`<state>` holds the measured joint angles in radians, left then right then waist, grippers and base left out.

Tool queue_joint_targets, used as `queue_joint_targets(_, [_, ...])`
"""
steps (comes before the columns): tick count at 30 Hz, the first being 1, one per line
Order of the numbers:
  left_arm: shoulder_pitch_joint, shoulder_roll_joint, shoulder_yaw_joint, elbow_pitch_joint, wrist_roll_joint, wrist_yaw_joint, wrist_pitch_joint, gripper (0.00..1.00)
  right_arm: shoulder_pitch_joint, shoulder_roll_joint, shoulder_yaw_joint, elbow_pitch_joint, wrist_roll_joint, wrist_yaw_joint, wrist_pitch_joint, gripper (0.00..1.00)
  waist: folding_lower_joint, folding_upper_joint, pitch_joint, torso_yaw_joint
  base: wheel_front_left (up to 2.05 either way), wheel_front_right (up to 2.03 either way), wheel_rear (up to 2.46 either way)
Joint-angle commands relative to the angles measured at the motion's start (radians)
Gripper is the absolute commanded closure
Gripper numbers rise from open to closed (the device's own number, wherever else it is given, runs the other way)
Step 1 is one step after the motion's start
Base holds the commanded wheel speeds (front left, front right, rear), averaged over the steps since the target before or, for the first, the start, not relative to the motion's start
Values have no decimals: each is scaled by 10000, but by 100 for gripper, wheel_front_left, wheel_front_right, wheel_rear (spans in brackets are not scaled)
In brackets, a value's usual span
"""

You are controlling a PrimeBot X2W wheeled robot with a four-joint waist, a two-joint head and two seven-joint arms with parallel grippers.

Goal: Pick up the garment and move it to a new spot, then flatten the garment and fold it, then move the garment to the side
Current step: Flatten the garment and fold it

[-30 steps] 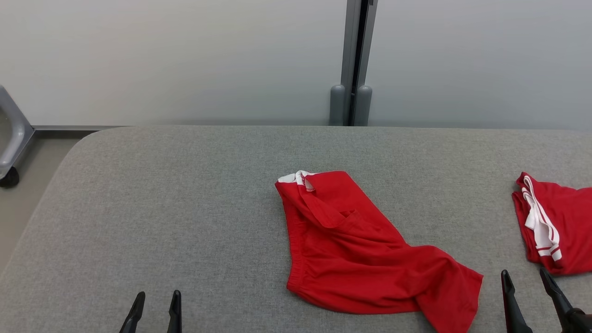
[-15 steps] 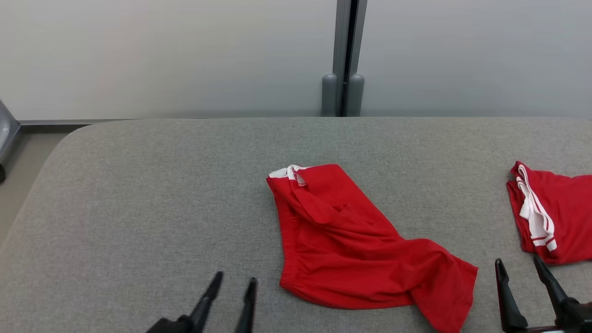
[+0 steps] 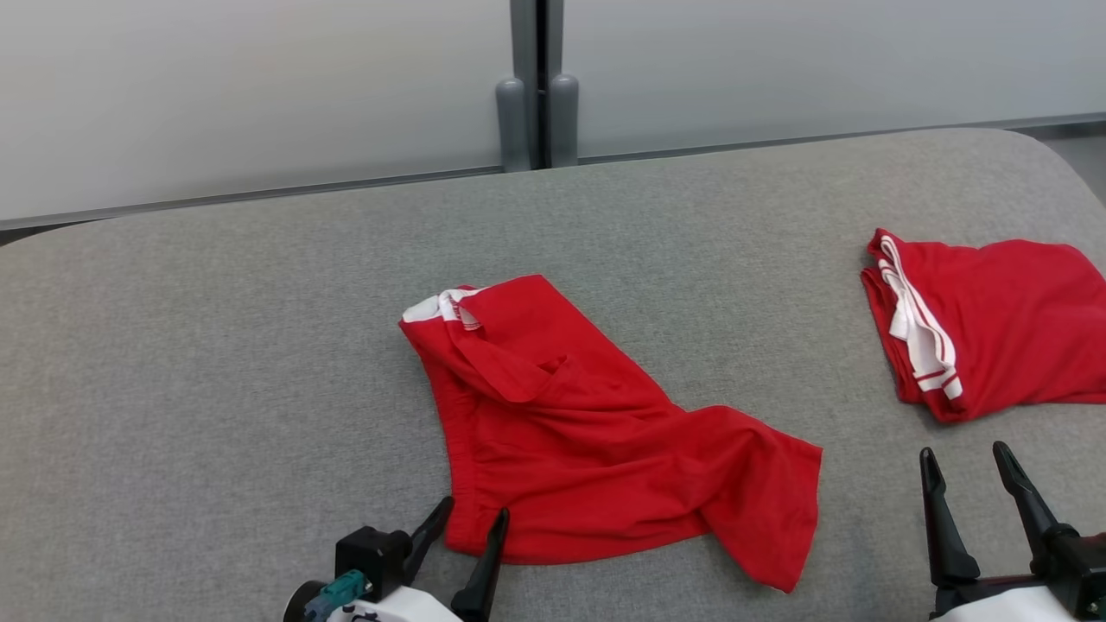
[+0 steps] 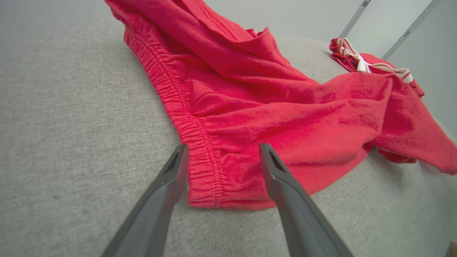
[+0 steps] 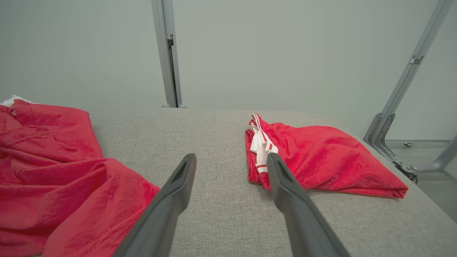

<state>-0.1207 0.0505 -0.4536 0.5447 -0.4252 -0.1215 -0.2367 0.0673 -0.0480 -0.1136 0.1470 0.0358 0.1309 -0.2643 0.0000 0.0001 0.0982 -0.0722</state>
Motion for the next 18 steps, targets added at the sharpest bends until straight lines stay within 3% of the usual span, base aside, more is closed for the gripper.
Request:
queue_joint_targets(1, [-234,38,101,150,-5,89,-117,0,-18,-49,-19,-2,68,-2,1,0,0,-1,94,-203,0,0,0])
queue_joint_targets(5, [-234,41,156,444,-143,38,-214,9,46,-50,-100,22,59,-2,0,0,0,-1,66,-241,0,0,0])
queue_joint_targets(6, [-199,56,106,563,-126,26,-198,15,56,-52,-114,39,69,-2,0,0,0,-1,53,-234,0,0,0])
queue_joint_targets(7, [-189,93,70,693,-42,44,-211,15,39,-52,-105,62,80,-2,0,0,0,-1,42,-222,0,0,0])
queue_joint_targets(9, [-198,88,111,903,-24,160,-231,2,-52,-52,-44,82,110,-2,0,0,0,-1,26,-209,0,0,0])
queue_joint_targets(10, [-211,85,119,992,24,209,-234,0,-87,-53,-30,88,130,-2,0,0,0,-1,11,-201,0,0,0])
queue_joint_targets(14, [-242,76,57,1057,-36,129,-261,5,-139,-52,16,62,130,-2,0,0,0,-1,25,-143,0,0,0])
queue_joint_targets(15, [-250,68,4,1030,-59,85,-267,18,-142,-52,18,59,121,-2,0,0,0,-1,30,-129,0,0,0])
queue_joint_targets(16, [-265,63,-66,983,-86,69,-255,38,-148,-52,19,56,110,-2,0,0,0,-1,33,-116,0,0,0])
queue_joint_targets(17, [-284,57,-146,926,-145,15,-261,81,-148,-52,19,57,97,-2,0,0,0,-1,31,-104,0,0,0])
queue_joint_targets(18, [-306,46,-250,812,-220,-15,-267,100,-140,-52,2,66,93,-2,2,0,0,-1,25,-90,0,0,0])
